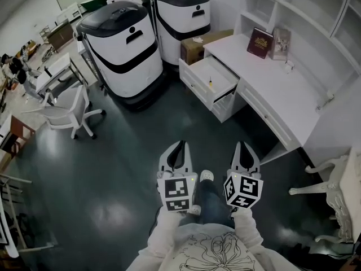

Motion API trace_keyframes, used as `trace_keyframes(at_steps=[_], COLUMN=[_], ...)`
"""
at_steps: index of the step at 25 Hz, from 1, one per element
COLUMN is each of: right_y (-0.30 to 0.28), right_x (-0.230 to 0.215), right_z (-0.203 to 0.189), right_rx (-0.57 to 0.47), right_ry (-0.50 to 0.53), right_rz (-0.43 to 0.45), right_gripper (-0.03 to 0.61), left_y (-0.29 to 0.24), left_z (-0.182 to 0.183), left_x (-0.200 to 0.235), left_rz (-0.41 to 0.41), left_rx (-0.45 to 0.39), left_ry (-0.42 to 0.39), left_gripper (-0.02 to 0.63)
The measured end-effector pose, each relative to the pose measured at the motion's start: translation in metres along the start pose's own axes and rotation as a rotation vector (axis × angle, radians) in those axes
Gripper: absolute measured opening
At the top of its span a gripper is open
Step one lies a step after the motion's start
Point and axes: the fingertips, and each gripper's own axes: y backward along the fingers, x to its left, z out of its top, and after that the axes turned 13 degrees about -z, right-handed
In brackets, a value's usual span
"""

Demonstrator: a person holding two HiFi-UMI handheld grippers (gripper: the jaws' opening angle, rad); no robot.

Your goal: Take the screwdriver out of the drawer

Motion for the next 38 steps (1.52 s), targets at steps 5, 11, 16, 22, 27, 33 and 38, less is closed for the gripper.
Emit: trace_keyframes(at_steps=[5, 11, 16, 22, 27, 33, 38], right_y=[-0.043, -0.113, -0.176, -0.239, -0.271, -0.3, -0.324], right_x=[0.009, 0.015, 0.013, 0.013, 0.015, 0.015, 0.018], right_z=[0.005, 0.023, 0.045, 0.065, 0.066, 0.063, 0.062], right_rx=[-0.002, -0.013, -0.023, -0.035, -0.022, -0.003, 0.011], right_ry=[0.006, 0.014, 0.007, 0.007, 0.009, 0.01, 0.005], right_rz=[0.024, 0.065, 0.092, 0.133, 0.145, 0.15, 0.145], right_gripper=[0.003, 0.003, 0.003, 0.003, 0.003, 0.003, 0.003], left_y=[-0.032, -0.094, -0.148, -0.207, -0.234, -0.262, -0.285], left_z=[0.004, 0.022, 0.045, 0.066, 0.071, 0.071, 0.072], left_x=[0.02, 0.045, 0.058, 0.073, 0.08, 0.091, 0.101], left_rz=[0.025, 0.063, 0.086, 0.099, 0.106, 0.109, 0.099], left_rx=[0.003, 0.001, -0.002, -0.009, -0.002, 0.016, 0.028], left_ry=[0.01, 0.016, 0.006, -0.001, 0.004, 0.008, 0.011], left_gripper=[0.015, 0.015, 0.015, 0.015, 0.015, 0.015, 0.015])
